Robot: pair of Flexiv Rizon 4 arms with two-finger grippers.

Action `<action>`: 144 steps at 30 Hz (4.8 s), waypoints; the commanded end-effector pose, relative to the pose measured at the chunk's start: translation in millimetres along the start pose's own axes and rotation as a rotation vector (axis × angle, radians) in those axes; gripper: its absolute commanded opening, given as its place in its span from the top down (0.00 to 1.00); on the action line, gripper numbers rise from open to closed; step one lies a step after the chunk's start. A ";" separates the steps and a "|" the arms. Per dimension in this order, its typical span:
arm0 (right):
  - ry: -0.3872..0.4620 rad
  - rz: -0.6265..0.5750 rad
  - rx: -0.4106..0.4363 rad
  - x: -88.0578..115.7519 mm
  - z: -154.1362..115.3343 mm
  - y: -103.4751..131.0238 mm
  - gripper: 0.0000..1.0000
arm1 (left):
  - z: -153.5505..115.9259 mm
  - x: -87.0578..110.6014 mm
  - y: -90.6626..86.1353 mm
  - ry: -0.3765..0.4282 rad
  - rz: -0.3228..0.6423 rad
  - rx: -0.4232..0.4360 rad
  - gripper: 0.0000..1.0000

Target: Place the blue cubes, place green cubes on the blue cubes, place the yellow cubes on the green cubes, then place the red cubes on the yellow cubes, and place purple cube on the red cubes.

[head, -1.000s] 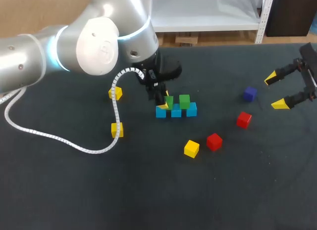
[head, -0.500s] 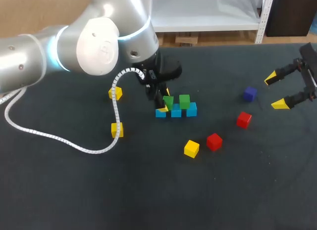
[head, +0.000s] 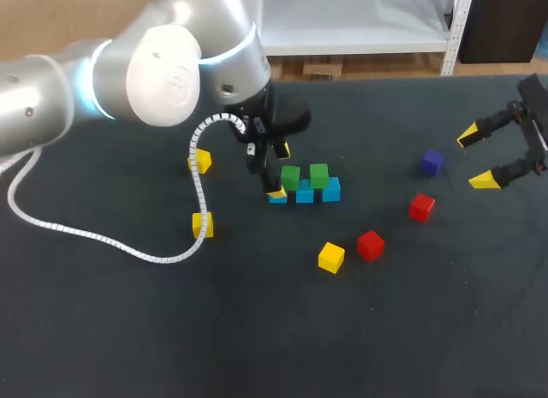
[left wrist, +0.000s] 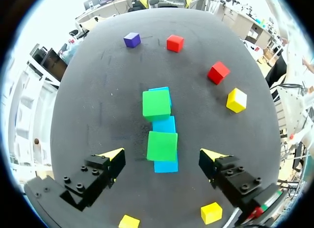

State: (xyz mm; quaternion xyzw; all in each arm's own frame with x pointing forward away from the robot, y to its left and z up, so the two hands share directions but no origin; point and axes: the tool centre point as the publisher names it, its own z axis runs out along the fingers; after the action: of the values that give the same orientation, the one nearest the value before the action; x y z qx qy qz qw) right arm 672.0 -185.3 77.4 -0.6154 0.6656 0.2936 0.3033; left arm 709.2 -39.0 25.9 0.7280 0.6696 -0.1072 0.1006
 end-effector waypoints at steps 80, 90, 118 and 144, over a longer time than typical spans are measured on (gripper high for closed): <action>-0.002 -0.001 -0.001 0.4 0.6 -0.7 0.00 | -1.9 12.3 -24.0 0.008 -0.056 0.002 0.00; -0.002 -0.001 -0.001 0.4 0.6 -0.7 0.00 | -30.8 39.4 -37.7 0.006 -0.095 -0.047 0.00; -0.002 -0.001 -0.001 0.4 0.6 -0.7 0.00 | -30.1 116.8 -99.4 -0.082 -0.168 -0.054 0.00; -0.002 -0.001 -0.001 0.4 0.6 -0.7 0.00 | -5.3 127.2 -90.7 -0.107 -0.165 -0.037 0.97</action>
State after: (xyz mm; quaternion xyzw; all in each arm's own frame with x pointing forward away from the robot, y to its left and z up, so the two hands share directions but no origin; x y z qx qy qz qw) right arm 672.0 -185.3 77.4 -0.6154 0.6656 0.2937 0.3033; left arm 627.5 91.1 -4.4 0.6607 0.7240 -0.1402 0.1402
